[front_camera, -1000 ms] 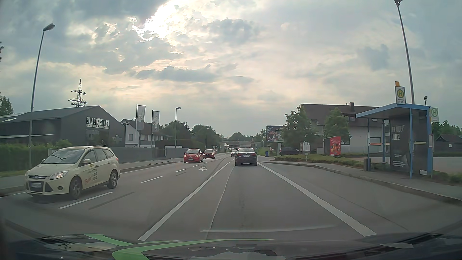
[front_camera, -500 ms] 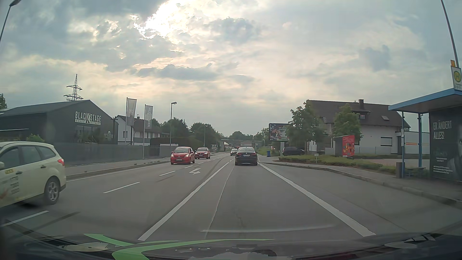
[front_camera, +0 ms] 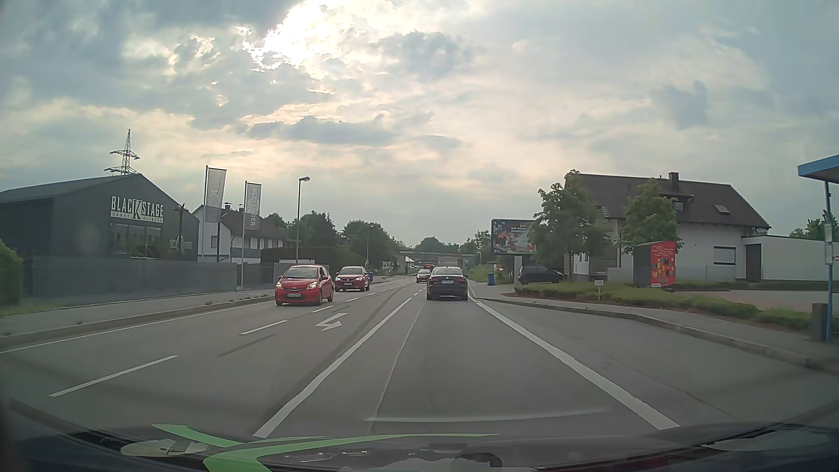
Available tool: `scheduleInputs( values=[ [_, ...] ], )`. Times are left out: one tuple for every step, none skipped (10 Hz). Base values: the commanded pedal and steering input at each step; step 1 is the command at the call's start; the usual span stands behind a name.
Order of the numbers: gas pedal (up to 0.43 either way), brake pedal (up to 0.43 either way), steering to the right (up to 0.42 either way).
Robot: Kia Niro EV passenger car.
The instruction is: Follow the waypoints while adhering to traffic rules and regulations
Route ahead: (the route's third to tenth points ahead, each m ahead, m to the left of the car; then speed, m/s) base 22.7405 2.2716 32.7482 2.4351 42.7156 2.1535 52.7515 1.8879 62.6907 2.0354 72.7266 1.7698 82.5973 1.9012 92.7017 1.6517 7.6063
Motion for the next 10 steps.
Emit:
scheduleInputs(
  values=[
    [0.11,0.0,0.002],
    [0.11,0.0,0.002],
    [0.11,0.0,0.002],
    [0.11,0.0,0.002],
    [0.11,0.0,0.003],
    [0.11,0.0,0.005],
    [0.11,0.0,0.005],
    [0.11,0.0,0.005],
    [0.11,0.0,0.006],
    [0.11,0.0,0.006]
  ],
)
